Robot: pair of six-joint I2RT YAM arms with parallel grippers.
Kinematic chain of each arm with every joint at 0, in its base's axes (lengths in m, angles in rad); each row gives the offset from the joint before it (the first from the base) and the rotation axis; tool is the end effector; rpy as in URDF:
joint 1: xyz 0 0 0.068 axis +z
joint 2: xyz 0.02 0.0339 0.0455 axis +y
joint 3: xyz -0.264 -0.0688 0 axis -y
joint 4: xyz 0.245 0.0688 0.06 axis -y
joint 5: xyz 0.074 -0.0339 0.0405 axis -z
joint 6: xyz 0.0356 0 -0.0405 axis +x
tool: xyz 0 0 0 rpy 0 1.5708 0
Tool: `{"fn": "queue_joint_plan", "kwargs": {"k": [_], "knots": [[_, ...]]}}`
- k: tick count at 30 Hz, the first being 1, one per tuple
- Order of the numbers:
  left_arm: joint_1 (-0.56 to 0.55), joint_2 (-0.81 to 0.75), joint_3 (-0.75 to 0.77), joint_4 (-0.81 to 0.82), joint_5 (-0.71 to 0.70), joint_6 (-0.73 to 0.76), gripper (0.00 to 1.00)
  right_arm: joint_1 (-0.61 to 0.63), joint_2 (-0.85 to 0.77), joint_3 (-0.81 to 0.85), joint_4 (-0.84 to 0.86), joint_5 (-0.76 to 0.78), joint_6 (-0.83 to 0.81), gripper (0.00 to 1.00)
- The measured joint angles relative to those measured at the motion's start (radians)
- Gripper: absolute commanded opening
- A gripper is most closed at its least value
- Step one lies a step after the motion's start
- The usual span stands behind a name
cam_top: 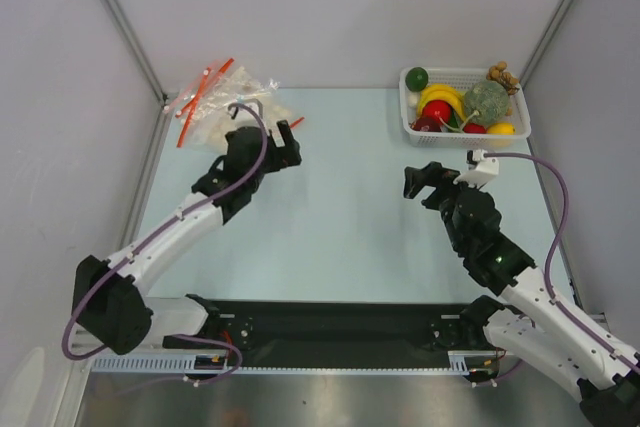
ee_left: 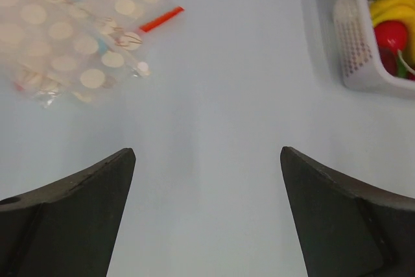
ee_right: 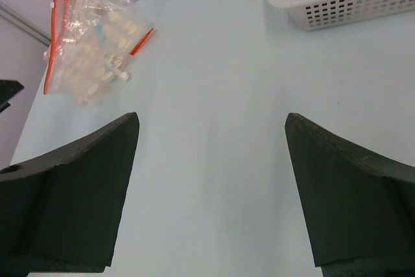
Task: Place the food in the zip-top bag and seal the zipper
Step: Pick up the zipper food storage bag at the center of the board.
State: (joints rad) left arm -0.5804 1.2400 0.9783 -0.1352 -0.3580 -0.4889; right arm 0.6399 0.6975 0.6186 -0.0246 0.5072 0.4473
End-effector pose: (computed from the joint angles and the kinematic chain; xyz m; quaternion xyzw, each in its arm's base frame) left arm 0.2455 -0.1461 0.3163 -0.0610 0.8230 -0.1501 0.5445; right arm 0.1476 0.0883 0.3127 0.0981 0.7318 0.1758 0.6511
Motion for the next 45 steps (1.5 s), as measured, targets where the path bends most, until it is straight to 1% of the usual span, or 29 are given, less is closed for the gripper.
{"fn": "queue_joint_plan", "kwargs": {"k": [4,8,11,15,21,24,26,29,35,37,38,40,41,43,44,45], "knots": [[0.133,0.125,0.122,-0.064,0.038,0.001,1.0,-0.001,0.012,0.0,0.0,-0.004,-0.003,0.99],[0.199,0.288,0.264,-0.142,0.045,0.02,0.99,-0.001,0.012,0.0,0.0,-0.013,-0.003,0.99],[0.218,0.399,0.363,-0.188,0.032,0.045,0.97,-0.003,0.01,0.0,0.0,-0.019,-0.003,0.99],[0.23,0.542,0.499,-0.244,-0.023,0.09,0.92,-0.005,-0.001,0.0,0.0,-0.023,-0.003,0.99],[0.235,0.803,0.806,-0.348,-0.133,0.163,0.82,-0.011,-0.005,0.0,0.0,-0.028,-0.003,0.98],[0.236,0.904,0.916,-0.396,-0.176,0.194,0.78,-0.013,-0.01,0.0,0.0,-0.035,-0.002,0.98],[0.239,0.956,0.966,-0.426,-0.197,0.211,0.76,-0.015,-0.012,0.0,0.0,-0.04,-0.002,0.99],[0.248,1.017,1.016,-0.462,-0.217,0.229,0.75,-0.016,-0.014,0.0,0.0,-0.048,0.005,0.98],[0.287,1.094,1.035,-0.498,-0.216,0.262,0.74,-0.02,-0.016,0.0,0.0,-0.057,0.008,0.99],[0.298,1.112,1.035,-0.511,-0.216,0.27,0.7,-0.021,-0.017,0.0,0.0,-0.06,0.009,0.98],[0.303,1.121,1.038,-0.519,-0.215,0.272,0.66,-0.021,-0.017,0.0,0.0,-0.061,0.009,0.98],[0.311,1.136,1.047,-0.532,-0.214,0.271,0.53,-0.021,-0.018,0.0,0.0,-0.062,0.011,0.98],[0.314,1.141,1.052,-0.537,-0.214,0.267,0.39,-0.021,-0.019,0.0,0.0,-0.062,0.012,0.98],[0.318,1.144,1.055,-0.543,-0.212,0.262,0.23,-0.022,-0.021,0.0,0.0,-0.063,0.012,0.98],[0.321,1.144,1.055,-0.548,-0.213,0.257,0.08,-0.022,-0.023,0.0,0.0,-0.064,0.012,0.98],[0.322,1.144,1.055,-0.549,-0.214,0.251,0.01,-0.022,-0.025,0.0,0.0,-0.064,0.013,0.98]]}}
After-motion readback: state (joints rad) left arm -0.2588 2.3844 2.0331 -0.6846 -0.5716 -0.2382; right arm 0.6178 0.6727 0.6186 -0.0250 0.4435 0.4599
